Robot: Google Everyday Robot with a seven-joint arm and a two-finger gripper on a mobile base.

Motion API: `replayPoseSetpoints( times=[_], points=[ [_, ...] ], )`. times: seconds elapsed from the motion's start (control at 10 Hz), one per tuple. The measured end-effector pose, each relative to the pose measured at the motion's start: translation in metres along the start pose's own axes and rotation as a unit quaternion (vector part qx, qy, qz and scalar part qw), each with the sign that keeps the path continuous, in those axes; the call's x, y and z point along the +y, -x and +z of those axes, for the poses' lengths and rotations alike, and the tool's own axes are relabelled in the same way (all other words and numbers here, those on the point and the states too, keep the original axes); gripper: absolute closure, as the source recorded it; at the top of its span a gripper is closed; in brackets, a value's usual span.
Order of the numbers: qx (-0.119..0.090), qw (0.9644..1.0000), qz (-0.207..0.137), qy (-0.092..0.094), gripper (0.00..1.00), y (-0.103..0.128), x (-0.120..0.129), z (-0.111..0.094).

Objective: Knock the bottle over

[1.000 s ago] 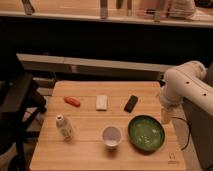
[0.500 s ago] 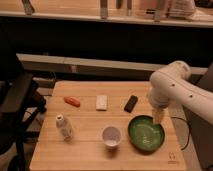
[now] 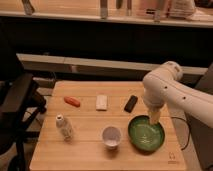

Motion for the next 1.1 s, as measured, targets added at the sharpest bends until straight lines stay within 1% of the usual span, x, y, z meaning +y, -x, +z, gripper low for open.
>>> replayPoseSetpoints(
  times=[0.3,0.7,1.0,1.1],
  points=[
    [-0.001,0.9995,-0.031,-0.007,0.20,0.044,-0.007,-0.004],
    [-0.002,0.9981,-0.060,-0.014,0.20,0.057,-0.005,-0.006],
    [-0.005,0.9955,-0.092,-0.022,0.20,0.102,-0.011,-0.007],
    [-0.005,0.9946,-0.100,-0.025,0.20,0.108,-0.012,-0.007]
  ],
)
